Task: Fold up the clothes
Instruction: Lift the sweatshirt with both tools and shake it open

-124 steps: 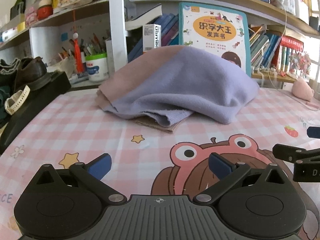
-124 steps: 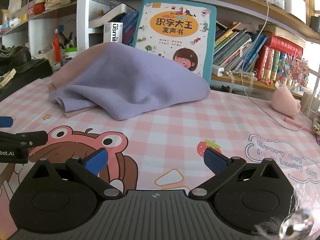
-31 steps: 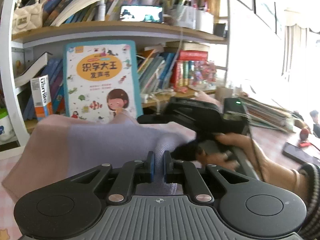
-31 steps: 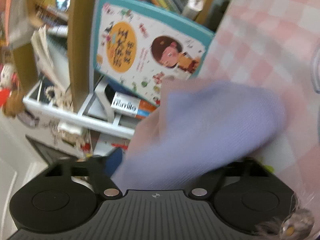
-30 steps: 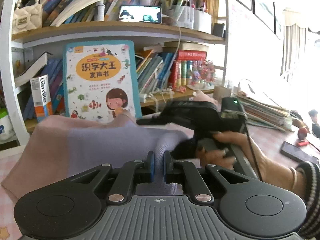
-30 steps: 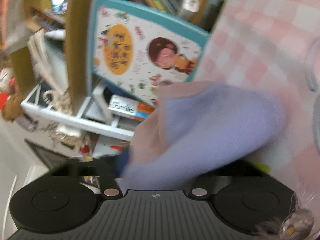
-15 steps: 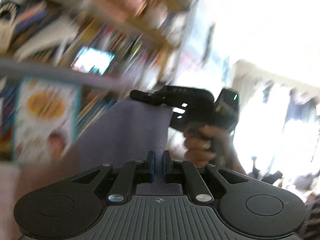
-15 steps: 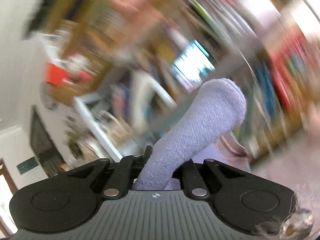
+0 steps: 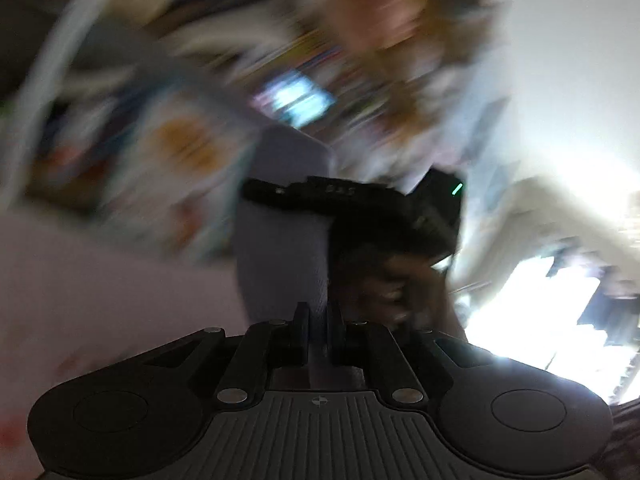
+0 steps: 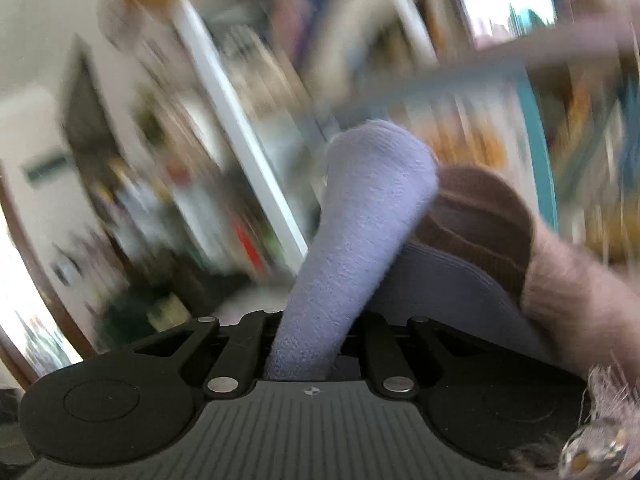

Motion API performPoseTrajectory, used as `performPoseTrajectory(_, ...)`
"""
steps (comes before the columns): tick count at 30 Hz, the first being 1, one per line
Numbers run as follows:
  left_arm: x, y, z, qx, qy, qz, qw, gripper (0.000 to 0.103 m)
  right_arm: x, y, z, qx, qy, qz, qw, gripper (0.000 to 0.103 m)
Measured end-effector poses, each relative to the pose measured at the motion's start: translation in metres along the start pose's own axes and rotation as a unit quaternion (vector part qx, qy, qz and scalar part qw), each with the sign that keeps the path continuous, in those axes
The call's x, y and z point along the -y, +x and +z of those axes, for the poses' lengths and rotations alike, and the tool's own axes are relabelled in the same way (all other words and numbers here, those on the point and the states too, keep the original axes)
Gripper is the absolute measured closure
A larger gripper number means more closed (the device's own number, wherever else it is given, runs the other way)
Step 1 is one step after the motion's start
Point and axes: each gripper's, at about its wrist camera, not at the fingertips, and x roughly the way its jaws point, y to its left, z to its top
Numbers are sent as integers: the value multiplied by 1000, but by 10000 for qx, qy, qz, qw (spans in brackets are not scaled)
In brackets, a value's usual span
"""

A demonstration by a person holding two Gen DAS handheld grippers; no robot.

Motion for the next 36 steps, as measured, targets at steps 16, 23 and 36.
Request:
performPoseTrajectory(16, -14, -24, -2, 480, 250, 1402, 9886, 63, 6, 105, -57, -1107, 169, -101, 9937, 65)
performPoseTrajectory(23, -6, 3, -8, 75, 634, 1447, 9874, 35, 7, 35, -53, -562, -102, 254, 9980, 41)
performPoseTrajectory(36, 28, 58, -10, -351, 1379, 1017, 9846, 35, 27, -79, -102, -526, -999, -920, 9893, 41)
